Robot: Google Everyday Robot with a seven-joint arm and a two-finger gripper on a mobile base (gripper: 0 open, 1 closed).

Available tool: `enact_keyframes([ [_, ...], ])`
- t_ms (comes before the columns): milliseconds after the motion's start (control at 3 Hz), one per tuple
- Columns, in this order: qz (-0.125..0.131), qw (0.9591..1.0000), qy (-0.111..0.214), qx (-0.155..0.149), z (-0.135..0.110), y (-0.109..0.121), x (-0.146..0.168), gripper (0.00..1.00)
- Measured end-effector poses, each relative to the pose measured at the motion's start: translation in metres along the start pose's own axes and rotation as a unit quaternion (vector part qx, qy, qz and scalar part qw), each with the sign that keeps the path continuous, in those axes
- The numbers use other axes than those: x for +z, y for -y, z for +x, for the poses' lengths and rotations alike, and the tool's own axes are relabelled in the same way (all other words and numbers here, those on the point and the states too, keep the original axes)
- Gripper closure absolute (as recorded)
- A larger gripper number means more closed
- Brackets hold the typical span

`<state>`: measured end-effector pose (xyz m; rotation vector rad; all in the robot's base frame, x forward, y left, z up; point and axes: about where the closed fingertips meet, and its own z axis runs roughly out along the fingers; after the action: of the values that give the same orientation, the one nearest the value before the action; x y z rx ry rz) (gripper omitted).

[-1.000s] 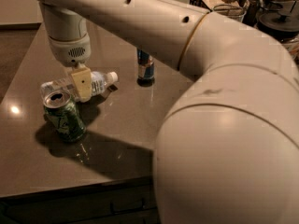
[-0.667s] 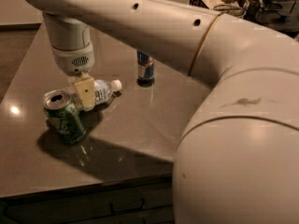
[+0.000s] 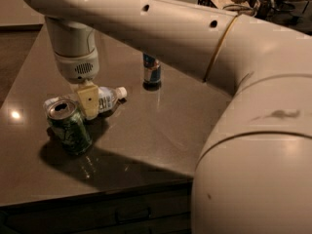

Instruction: Move blue plastic bottle near green can

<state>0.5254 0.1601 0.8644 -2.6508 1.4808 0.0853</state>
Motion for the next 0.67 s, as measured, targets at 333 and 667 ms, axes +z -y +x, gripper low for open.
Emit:
enact_keyframes([
  [333, 0.003, 1.0000, 0.001, 0.000, -0.0012, 0.0018, 0.0008, 0.12],
  [667, 0.006, 1.0000, 0.003, -0.001, -0.0022, 0.0032, 0.0015, 0.00],
])
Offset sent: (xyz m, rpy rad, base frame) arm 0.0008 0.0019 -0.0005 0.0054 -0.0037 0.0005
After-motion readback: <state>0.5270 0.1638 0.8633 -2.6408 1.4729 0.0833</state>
